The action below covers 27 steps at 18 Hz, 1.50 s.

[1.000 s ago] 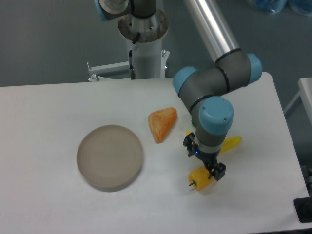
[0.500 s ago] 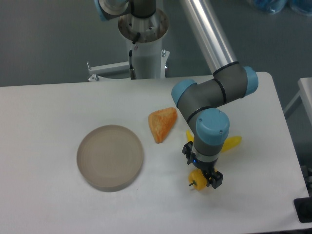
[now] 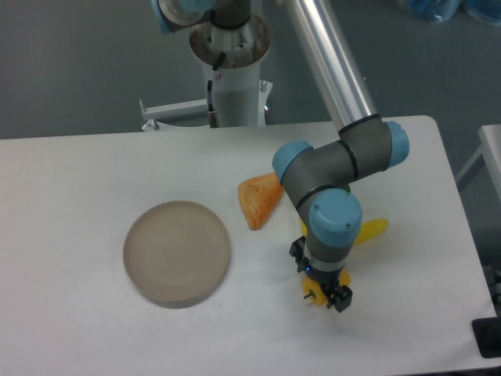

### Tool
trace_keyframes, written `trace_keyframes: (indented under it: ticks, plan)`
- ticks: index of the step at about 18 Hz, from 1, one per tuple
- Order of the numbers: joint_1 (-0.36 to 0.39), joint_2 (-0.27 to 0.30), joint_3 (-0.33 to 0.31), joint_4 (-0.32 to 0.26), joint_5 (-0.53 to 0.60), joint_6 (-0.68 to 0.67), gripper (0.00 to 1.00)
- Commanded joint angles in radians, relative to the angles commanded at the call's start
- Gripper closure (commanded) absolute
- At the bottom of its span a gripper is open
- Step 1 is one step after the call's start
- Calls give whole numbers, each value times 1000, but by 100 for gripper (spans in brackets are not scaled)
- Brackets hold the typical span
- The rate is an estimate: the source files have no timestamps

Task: Pick up the yellow pepper from the table
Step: 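Lower the gripper around the yellow pepper and close on it, then lift the grasped yellow pepper up off the table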

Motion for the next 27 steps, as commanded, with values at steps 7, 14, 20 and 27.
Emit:
trace_keyframes:
  ticks: [7, 14, 20, 27]
  plan:
    - [9, 78, -2, -87, 6, -41, 36]
    - [61, 172, 3, -314, 6, -52, 41]
    - [98, 241, -3, -382, 6, -40, 33]
    - [129, 261, -5, -380, -2, -29, 64]
